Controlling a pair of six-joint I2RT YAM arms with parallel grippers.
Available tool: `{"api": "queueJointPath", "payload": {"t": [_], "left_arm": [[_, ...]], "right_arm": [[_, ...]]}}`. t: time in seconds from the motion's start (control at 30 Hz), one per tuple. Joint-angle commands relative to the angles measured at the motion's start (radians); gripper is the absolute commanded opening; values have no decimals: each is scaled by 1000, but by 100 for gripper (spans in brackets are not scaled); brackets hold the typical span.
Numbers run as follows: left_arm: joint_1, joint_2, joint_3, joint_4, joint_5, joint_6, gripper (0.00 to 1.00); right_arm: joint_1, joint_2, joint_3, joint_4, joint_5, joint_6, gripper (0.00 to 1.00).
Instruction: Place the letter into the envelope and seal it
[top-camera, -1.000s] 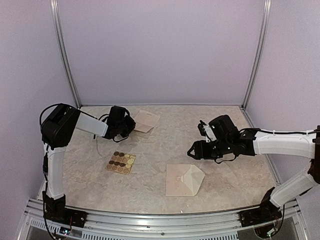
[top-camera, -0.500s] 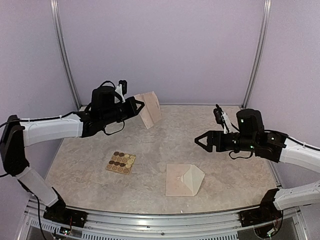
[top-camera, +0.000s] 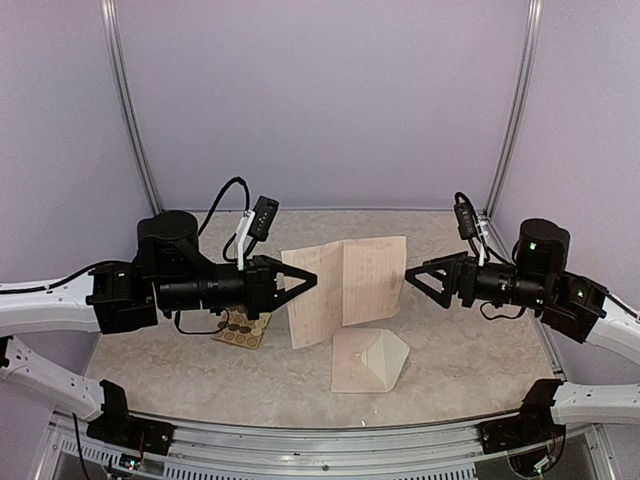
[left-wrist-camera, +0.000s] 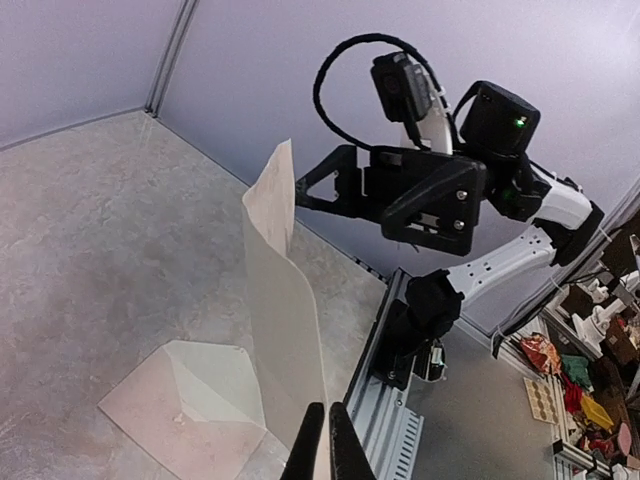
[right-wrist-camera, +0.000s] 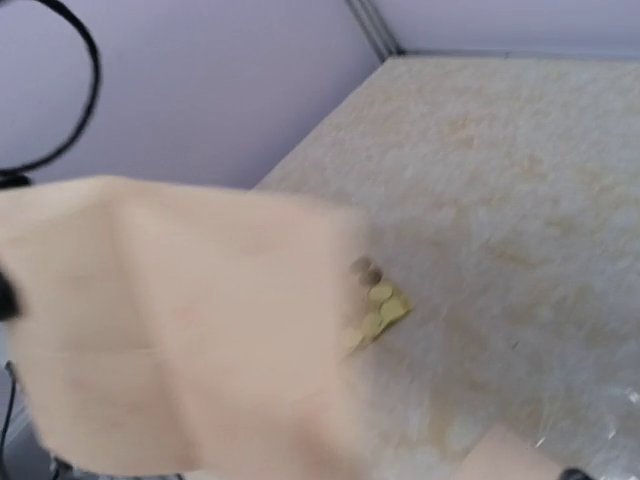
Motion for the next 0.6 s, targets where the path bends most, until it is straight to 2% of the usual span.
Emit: {"api": "queueJointPath", "payload": {"t": [0.0, 0.13, 0.23, 0.33, 0.47, 0.57], "left_arm": [[-64, -59, -8, -5, -16, 8, 0], [-95, -83, -8, 2, -10, 12, 0], [-99, -89, -10, 0, -16, 9, 0], [-101, -85, -12, 2, -21, 1, 0], [-108, -76, -15, 18, -25, -4, 0], [-110, -65, -14, 33, -21, -9, 0]], "right_arm": [[-7, 4, -35, 40, -129, 2, 99], [-5, 16, -55, 122, -267, 20, 99], [-1, 24, -72, 220, -377, 52, 91], [14, 27, -77, 277, -421, 75, 78], [32, 44, -68, 275, -410, 66, 54], [48, 67, -59, 275, -405, 63, 41]]}}
